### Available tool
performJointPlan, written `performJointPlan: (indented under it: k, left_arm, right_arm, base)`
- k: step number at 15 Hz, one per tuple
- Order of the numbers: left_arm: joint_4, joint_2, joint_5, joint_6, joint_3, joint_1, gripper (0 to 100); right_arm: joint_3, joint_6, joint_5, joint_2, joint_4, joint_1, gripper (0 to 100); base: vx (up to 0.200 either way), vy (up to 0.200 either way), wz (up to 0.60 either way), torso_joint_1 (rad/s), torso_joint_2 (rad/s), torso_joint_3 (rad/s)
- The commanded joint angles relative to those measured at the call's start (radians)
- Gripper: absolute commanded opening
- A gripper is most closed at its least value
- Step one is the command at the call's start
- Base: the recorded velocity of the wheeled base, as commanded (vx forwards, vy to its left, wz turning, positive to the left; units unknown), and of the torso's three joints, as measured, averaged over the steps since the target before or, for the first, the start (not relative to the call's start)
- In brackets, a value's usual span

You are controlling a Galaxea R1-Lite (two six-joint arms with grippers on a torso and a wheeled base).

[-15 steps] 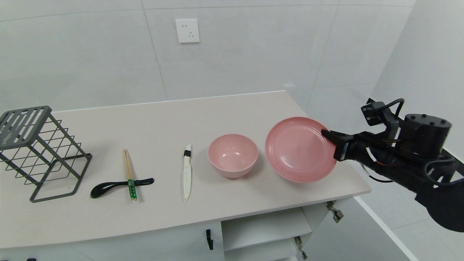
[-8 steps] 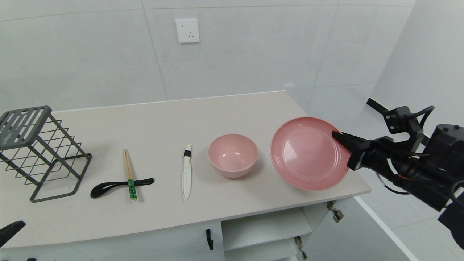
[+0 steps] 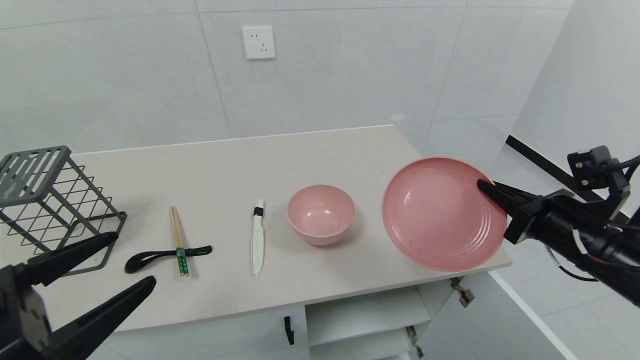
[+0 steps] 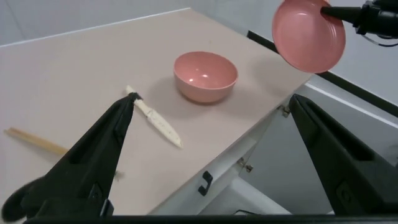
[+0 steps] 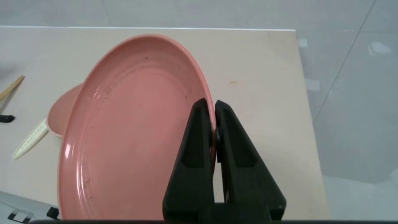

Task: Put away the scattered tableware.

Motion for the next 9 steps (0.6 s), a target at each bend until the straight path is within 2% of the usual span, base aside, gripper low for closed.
performJointPlan:
  k: [1,2,5,9]
  left_arm:
    - [-0.128,0.238,-0.032,0.001,-0.028,-0.056,100]
    - [-0.18,0.286,-0.052,0.001,-0.037,-0.058,100]
    - [-0.281,0.438,-0.057,-0.003,-0.072,-0.063,100]
    - [-0.289,0.591,-0.043,-0.003,-0.174,-0.082,100]
  right_arm:
    - [0.017,-0.007,0.006,-0.047,-0.001,-0.001,0]
    - [0.022,-0.021,0.017,-0.062,-0.001,-0.001,0]
    - [0.043,-0.033,0.02,-0.084,-0.01,-0.008,0]
    - [0.062,-0.044,0.026,-0.095,-0.041,-0.01,0]
  base:
    - [0.0,0.0,0.0,0.0,0.0,0.0]
    - [0.0,0.0,0.0,0.0,0.0,0.0]
    - [0.0,0.0,0.0,0.0,0.0,0.0]
    - [0.0,0.0,0.0,0.0,0.0,0.0]
